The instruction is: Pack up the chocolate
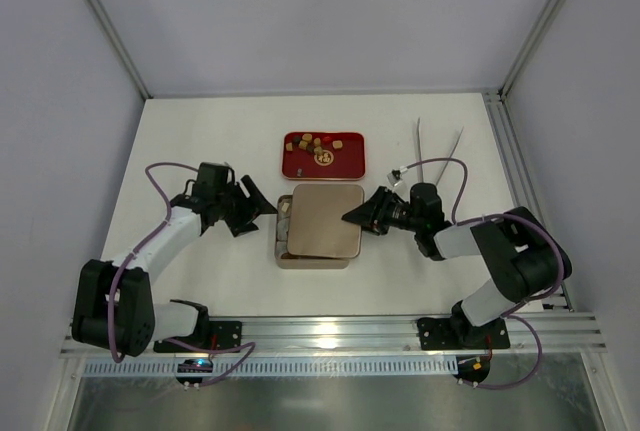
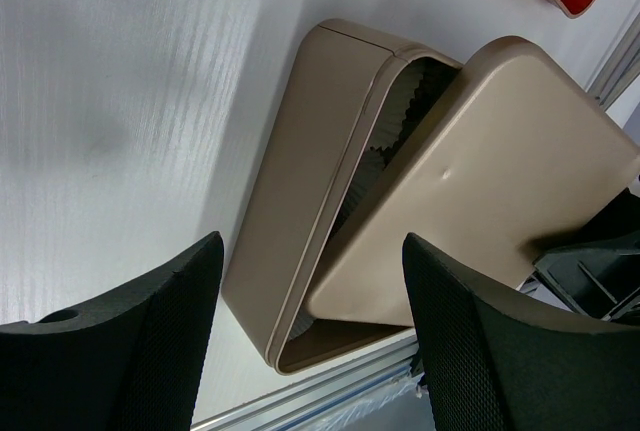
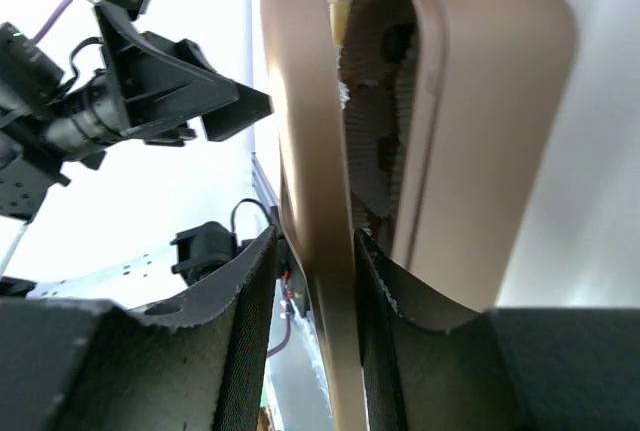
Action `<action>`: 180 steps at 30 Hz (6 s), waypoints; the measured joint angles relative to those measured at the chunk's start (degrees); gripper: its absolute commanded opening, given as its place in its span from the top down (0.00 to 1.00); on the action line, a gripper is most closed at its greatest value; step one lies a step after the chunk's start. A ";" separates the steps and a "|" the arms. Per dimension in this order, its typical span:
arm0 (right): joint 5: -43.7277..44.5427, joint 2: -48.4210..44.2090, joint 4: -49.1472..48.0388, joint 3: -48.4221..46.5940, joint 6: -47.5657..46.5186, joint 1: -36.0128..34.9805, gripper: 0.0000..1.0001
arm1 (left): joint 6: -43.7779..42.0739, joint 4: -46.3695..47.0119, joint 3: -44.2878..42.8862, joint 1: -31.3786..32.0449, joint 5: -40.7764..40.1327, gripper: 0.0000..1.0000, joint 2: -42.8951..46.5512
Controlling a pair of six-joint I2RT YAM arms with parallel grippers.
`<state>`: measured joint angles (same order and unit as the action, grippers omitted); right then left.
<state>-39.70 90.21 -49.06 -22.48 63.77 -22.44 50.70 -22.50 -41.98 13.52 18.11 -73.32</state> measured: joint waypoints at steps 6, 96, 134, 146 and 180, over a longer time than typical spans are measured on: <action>1.49 -3.76 9.60 -0.55 -5.31 0.24 0.59 | 0.00 0.09 0.00 0.26 0.09 0.29 -0.22; 28.76 -3.13 63.43 -28.61 -31.93 -18.01 0.35 | 5.99 13.29 5.49 6.60 -0.39 0.28 -3.43; 32.09 -2.21 69.31 -31.04 -34.32 -21.55 0.24 | 7.67 12.81 5.44 8.13 -3.89 0.51 -3.32; 25.40 -2.21 59.87 -25.40 -31.26 -16.46 0.28 | 8.87 16.11 7.54 8.13 -5.44 0.54 -2.34; 16.06 -3.15 47.32 -18.32 -27.56 -8.90 0.61 | 6.54 10.75 5.07 10.16 -7.04 0.39 -2.47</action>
<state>-23.64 87.07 -1.74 -40.80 36.21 -31.33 57.23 -11.75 -36.91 23.68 11.07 -75.79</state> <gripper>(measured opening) 0.540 0.593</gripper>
